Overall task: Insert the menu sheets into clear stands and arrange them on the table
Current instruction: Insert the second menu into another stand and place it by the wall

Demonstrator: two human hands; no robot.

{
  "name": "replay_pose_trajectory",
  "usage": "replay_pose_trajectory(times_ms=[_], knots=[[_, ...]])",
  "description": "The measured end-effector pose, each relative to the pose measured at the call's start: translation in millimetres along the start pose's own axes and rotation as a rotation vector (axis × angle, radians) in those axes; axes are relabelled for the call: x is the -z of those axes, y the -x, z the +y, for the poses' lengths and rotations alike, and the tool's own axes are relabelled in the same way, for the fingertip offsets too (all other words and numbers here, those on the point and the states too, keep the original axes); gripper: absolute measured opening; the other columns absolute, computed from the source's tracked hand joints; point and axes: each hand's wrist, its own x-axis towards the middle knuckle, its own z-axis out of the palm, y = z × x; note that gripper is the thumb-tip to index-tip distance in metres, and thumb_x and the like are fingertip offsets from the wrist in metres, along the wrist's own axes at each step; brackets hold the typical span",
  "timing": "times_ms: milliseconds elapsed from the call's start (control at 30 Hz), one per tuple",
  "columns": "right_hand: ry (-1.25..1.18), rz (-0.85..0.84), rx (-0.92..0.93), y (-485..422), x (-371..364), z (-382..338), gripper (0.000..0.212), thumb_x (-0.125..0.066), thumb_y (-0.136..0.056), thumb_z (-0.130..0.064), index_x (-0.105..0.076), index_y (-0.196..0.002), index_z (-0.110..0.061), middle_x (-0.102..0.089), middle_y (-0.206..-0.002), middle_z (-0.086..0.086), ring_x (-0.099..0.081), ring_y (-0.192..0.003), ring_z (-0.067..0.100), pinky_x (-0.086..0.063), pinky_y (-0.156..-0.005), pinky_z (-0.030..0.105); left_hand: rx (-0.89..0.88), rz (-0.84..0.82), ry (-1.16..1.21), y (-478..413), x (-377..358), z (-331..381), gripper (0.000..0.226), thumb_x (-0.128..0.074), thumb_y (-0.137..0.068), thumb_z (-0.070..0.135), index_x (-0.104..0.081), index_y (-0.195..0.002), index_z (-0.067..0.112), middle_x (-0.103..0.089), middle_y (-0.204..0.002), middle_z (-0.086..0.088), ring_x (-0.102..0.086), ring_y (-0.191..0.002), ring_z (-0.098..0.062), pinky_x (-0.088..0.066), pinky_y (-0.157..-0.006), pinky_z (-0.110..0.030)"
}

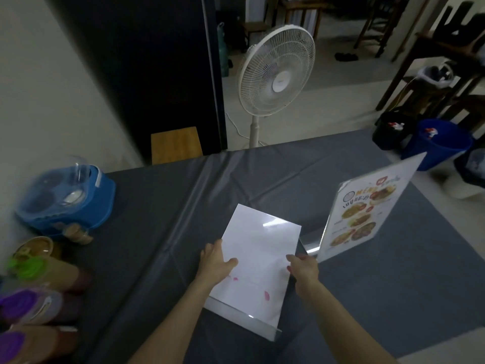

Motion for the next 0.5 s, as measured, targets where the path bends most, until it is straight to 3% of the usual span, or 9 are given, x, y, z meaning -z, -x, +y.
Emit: replay_pose_trajectory(times_ms=[133,200,267,367,500], knots=[[-0.015,-0.011,-0.019,-2,1,1,0.021,-0.059,-0.088,-0.003,-0.057,-0.097,0.016,-0.058,-0.087,0.019,-0.061,-0.101,0.044,-0.051,-0.090,0.050,0.019,-0.022,0.024,0,5,3,0.075,-0.066,-0.082,0.036,-0.033,-0.145,0.013,-0.040,-0.140,-0.016,-0.033,-0.134,-0.033,-0.032,-0.111,-0.036],[-0.012,-0.038,-0.030,-6,3,3,0.020,-0.058,-0.088,-0.003,-0.059,-0.101,0.013,-0.057,-0.083,0.014,-0.062,-0.095,0.040,-0.052,-0.089,0.048,0.029,-0.037,0.031,0,7,2,0.076,-0.066,-0.082,0.036,-0.032,-0.146,0.014,-0.039,-0.141,-0.016,-0.032,-0.136,-0.033,-0.032,-0.111,-0.037],[-0.001,-0.063,-0.041,-11,4,5,0.018,-0.056,-0.088,-0.004,-0.062,-0.102,0.006,-0.059,-0.086,0.014,-0.058,-0.082,0.030,-0.054,-0.076,0.041,0.032,-0.061,0.026,1,9,2,0.078,-0.066,-0.083,0.036,-0.030,-0.148,0.014,-0.035,-0.144,-0.015,-0.030,-0.139,-0.032,-0.030,-0.113,-0.036],[0.005,-0.076,-0.014,-11,7,5,0.011,-0.053,-0.086,-0.004,-0.063,-0.090,0.000,-0.057,-0.074,0.011,-0.049,-0.063,0.020,-0.042,-0.056,0.029,0.040,-0.103,-0.008,7,10,4,0.077,-0.064,-0.084,0.037,-0.029,-0.149,0.014,-0.033,-0.146,-0.015,-0.029,-0.140,-0.031,-0.030,-0.113,-0.036],[-0.093,-0.119,0.057,-2,11,-4,0.024,-0.048,-0.089,-0.005,-0.051,-0.066,-0.011,-0.051,-0.065,0.006,-0.046,-0.060,0.018,-0.041,-0.057,0.031,0.006,-0.193,-0.122,20,9,20,0.068,-0.057,-0.087,0.044,-0.036,-0.140,0.008,-0.036,-0.146,-0.016,-0.035,-0.135,-0.031,-0.035,-0.110,-0.037]])
